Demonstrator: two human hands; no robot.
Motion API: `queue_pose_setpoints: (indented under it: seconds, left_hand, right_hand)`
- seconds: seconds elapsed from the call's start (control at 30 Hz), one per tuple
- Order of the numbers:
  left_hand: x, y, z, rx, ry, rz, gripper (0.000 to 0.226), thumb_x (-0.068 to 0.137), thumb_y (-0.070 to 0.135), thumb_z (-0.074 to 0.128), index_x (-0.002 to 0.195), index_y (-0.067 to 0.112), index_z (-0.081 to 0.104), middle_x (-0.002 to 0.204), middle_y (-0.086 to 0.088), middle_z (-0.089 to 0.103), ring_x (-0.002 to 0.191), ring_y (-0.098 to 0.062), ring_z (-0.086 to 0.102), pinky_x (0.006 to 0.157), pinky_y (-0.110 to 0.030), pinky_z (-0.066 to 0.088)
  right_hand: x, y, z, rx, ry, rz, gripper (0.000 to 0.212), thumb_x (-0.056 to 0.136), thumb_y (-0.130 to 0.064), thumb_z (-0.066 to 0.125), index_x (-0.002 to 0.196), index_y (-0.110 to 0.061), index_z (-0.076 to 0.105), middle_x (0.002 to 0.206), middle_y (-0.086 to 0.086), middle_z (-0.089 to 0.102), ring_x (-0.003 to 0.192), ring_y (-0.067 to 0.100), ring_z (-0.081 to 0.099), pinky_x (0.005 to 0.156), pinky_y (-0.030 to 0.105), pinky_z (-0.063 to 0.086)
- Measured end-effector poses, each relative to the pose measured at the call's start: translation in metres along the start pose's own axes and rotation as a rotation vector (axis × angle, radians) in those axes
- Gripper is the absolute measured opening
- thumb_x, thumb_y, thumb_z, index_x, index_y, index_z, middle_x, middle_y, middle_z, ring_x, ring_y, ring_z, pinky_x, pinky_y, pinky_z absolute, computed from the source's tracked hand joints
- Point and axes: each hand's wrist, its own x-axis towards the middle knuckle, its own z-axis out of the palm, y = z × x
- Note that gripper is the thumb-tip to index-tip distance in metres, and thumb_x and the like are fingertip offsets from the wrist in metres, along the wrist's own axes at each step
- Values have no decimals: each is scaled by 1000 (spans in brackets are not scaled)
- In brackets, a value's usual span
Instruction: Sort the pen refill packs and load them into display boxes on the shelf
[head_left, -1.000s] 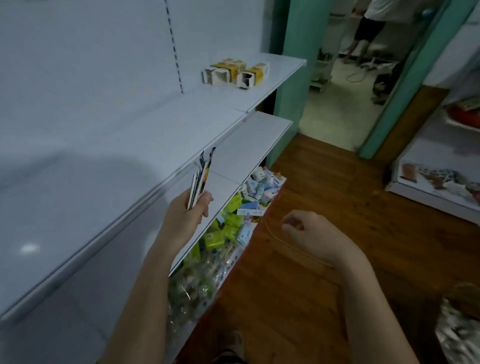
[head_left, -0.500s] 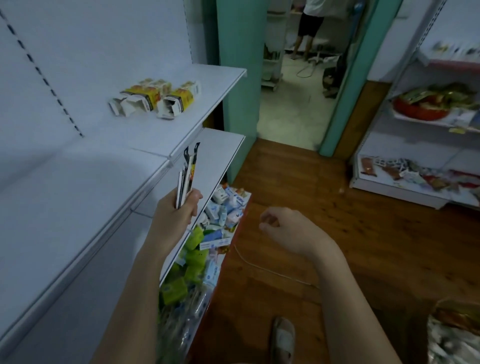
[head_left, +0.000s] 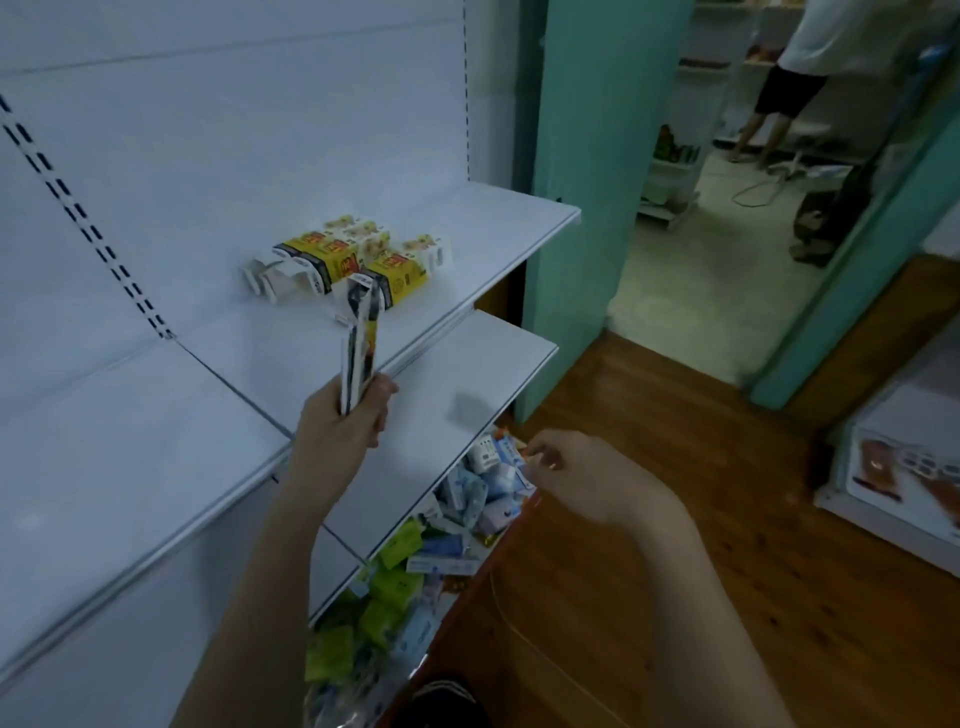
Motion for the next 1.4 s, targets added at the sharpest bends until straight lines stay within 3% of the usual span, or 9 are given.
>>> queue_pose_setpoints:
  seconds: [0.13, 0.3, 0.4, 0.5, 0.73, 0.9, 1.1, 1.23, 1.4]
  left_hand:
    - [59, -4, 6, -56, 74, 100, 20, 103, 20, 49, 90, 10, 59, 51, 3, 46, 48, -17, 44, 55, -38, 48]
    - [130, -3, -1, -193, 262, 129, 12, 103, 17, 48, 93, 15, 53, 60, -2, 37, 51, -19, 29, 48, -29, 28]
    - [162, -4, -16, -182, 500, 131, 9, 101, 22, 53, 94, 25, 57, 58, 9, 45, 48, -12, 37, 46, -24, 32]
    - [179, -16, -31, -93, 710, 33, 21, 94, 29, 60, 75, 26, 52, 62, 3, 47, 57, -15, 42, 56, -30, 36]
    - [196, -42, -29, -22, 818, -227, 36, 99, 37, 52, 76, 10, 46, 64, -12, 41, 47, -14, 35, 41, -18, 30]
    - [206, -29, -35, -91, 1122, -198, 49, 100, 45, 47, 66, 12, 58, 73, -4, 65, 65, -12, 58, 63, -25, 45]
    - [219, -23, -22, -116, 1365, -82, 22, 102, 37, 46, 88, 22, 56, 63, 0, 66, 58, -10, 63, 55, -23, 50]
    - [234, -21, -20, -121, 1465, -89, 17, 100, 31, 53, 104, 14, 53, 63, 1, 67, 56, -12, 65, 54, -28, 53]
    - [242, -16, -22, -64, 1497, -126, 16, 95, 30, 62, 92, 15, 57, 66, -2, 66, 55, -16, 65, 55, -32, 55]
  right_hand:
    - [75, -2, -18, 2, -26, -65, 26, 98, -38, 52, 118, -24, 60, 102, 1, 67, 88, 19, 65, 82, 41, 55]
    - [163, -26, -48, -22, -67, -150, 32, 98, -42, 51, 126, -27, 56, 115, -3, 60, 88, 17, 62, 73, 30, 50]
    - [213, -56, -58, -34, 51, -279, 26, 100, -42, 48, 118, -28, 59, 112, -8, 61, 89, 13, 59, 81, 36, 52]
    - [241, -92, -53, 44, -16, -420, 19, 101, -37, 47, 111, -29, 62, 104, -13, 61, 87, 8, 59, 79, 33, 53]
    - [311, -158, -48, 241, -95, -859, 13, 98, -21, 57, 100, -23, 70, 85, -11, 68, 76, 9, 62, 66, 23, 50]
    - [366, -180, -56, 218, -156, -903, 16, 97, -23, 57, 107, -28, 68, 97, -18, 65, 89, -2, 58, 79, 25, 52]
    - [418, -182, -63, 73, -177, -966, 18, 94, -23, 62, 110, -30, 65, 107, -17, 58, 101, 1, 52, 86, 27, 47]
    - [431, -195, -62, -59, -213, -970, 33, 91, -25, 66, 123, -31, 60, 123, -13, 54, 119, 10, 46, 100, 35, 43]
    - [431, -197, -56, -250, -227, -988, 55, 84, -37, 72, 135, -34, 52, 131, -12, 49, 132, 19, 34, 110, 44, 32]
